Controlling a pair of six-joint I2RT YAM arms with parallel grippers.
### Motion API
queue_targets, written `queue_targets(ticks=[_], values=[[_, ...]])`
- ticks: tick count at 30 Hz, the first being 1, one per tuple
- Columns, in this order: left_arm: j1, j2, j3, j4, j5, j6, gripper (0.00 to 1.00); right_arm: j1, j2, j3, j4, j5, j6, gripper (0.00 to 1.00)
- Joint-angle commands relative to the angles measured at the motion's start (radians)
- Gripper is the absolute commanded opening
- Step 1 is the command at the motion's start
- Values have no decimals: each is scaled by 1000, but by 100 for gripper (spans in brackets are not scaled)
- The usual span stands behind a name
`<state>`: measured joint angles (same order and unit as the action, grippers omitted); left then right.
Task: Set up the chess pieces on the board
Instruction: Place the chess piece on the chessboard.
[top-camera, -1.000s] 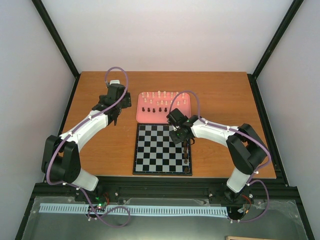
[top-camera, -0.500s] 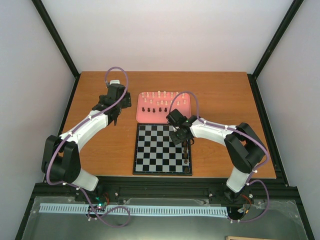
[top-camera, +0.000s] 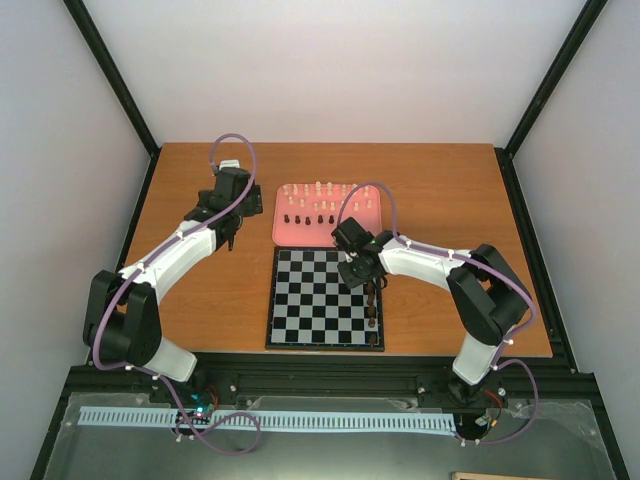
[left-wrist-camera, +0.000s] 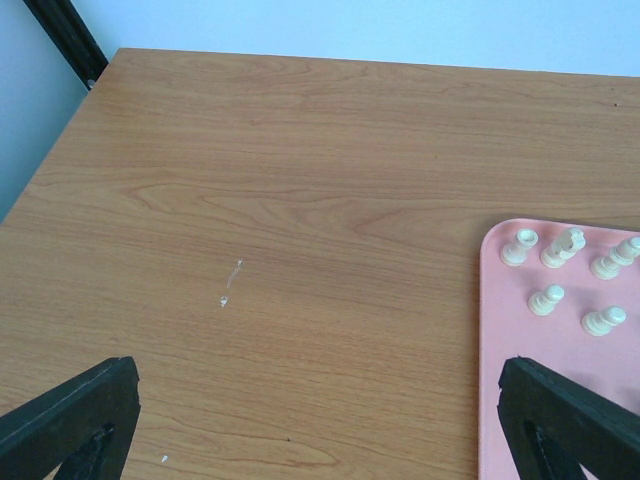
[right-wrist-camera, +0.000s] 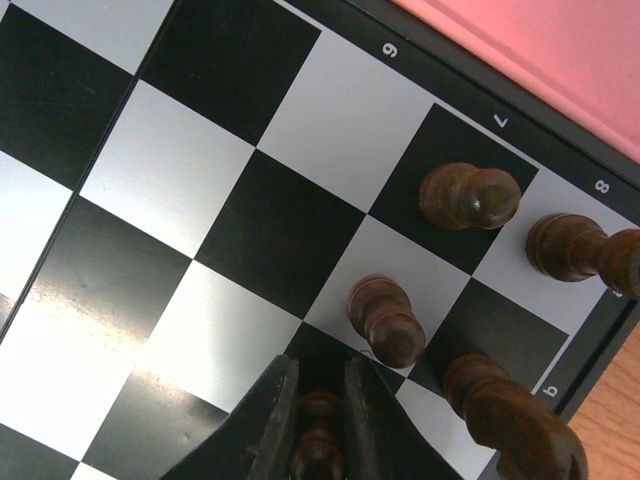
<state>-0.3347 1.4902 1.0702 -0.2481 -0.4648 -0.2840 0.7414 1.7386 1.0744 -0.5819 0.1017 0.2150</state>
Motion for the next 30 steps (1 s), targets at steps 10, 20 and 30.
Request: queue_targets(ticks=[10,20,30], values=[[1,2,27,18,-9,8,100,4,3,19,8,19,1,17],[2,-6,24,17,-10,7,100,6,-18,25,8,0,0,20],[2,-6,25,17,-9,6,100,9,-45,21,3,-12,-2,23]])
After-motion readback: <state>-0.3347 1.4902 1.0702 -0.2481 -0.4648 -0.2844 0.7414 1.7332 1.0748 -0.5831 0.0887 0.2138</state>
